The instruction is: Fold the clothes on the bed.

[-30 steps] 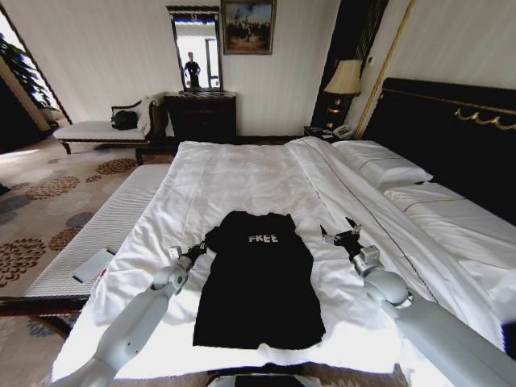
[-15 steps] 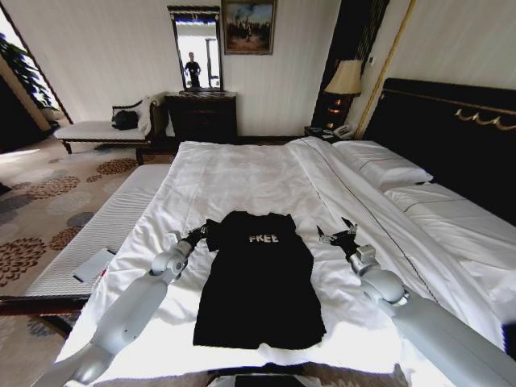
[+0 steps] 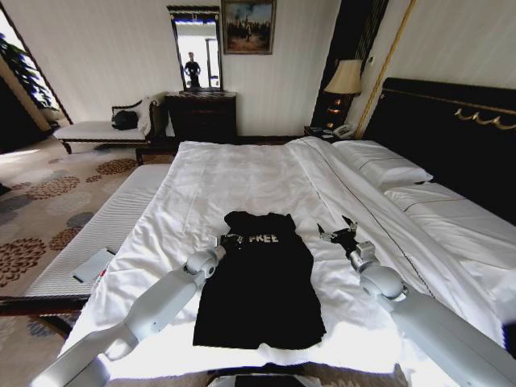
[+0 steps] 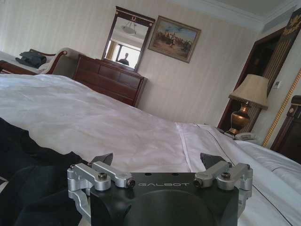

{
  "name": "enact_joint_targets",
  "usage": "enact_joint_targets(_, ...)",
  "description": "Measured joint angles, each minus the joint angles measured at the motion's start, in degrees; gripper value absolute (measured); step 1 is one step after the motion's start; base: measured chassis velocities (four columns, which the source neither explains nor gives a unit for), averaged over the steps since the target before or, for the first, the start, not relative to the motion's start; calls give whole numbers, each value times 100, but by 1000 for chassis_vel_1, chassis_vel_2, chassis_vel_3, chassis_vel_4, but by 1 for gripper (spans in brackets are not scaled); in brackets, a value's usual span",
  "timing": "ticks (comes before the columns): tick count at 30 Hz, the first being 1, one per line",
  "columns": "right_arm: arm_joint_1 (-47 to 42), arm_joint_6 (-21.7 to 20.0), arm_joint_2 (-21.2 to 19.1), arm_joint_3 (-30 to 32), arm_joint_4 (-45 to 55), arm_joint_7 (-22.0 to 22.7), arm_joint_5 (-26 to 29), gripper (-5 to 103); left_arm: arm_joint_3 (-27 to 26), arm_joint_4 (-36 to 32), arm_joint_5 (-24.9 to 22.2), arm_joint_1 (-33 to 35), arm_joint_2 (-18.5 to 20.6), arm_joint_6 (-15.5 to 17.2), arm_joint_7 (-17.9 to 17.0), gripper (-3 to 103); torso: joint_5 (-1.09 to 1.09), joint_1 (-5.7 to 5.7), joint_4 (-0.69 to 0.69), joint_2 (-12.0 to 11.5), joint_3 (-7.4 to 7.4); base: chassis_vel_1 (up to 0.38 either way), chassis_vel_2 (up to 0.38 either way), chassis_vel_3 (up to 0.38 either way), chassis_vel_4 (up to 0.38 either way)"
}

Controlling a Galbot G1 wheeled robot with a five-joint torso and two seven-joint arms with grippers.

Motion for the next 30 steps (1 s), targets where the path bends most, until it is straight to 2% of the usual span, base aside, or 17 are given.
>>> enact_joint_targets(8,-131,57,23,109,22,-32,-48,100,303,552,68,-221,-315,15,-3,1,-1,0,1,0,0,0,0,0,0)
enact_joint_targets(17,-124,62,39,117,65,-37,-43,100,456,466,63,-158,-341,92,-2,1,-2,0,1,0,0,0,0,0,0)
enact_joint_targets(18,-124,62,48,117,64,-44,-43,100,432,399,31,-128,-295,117,-1,5,-2,0,1,0,0,0,0,0,0)
enact_joint_targets(20,-124,62,61,117,58,-49,-45,100,410,344,14,-105,-255,131,-2,5,-2,0,1,0,0,0,0,0,0)
enact_joint_targets(23,-131,67,119,105,38,-71,-63,100,319,113,2,-33,-134,153,-1,22,-2,0,1,0,0,0,0,0,0)
enact_joint_targets(25,-134,70,143,96,34,-77,-74,100,264,-10,5,-7,-79,158,-2,22,-1,0,0,0,0,0,0,0,0)
enact_joint_targets(26,-136,74,167,88,30,-81,-85,100,209,-146,5,19,-16,159,-1,32,-2,0,1,0,-1,0,0,0,0)
enact_joint_targets(27,-138,78,183,87,27,-82,-93,100,156,-251,3,42,38,159,-1,37,-2,0,0,0,0,0,0,0,0)
enact_joint_targets(29,-142,80,200,87,24,-84,-99,100,99,-347,-14,65,92,159,-1,37,-1,0,0,0,0,0,0,0,0)
enact_joint_targets(30,-146,84,212,87,20,-89,-103,100,32,-435,-41,89,144,159,0,43,-2,0,1,0,0,0,0,0,0)
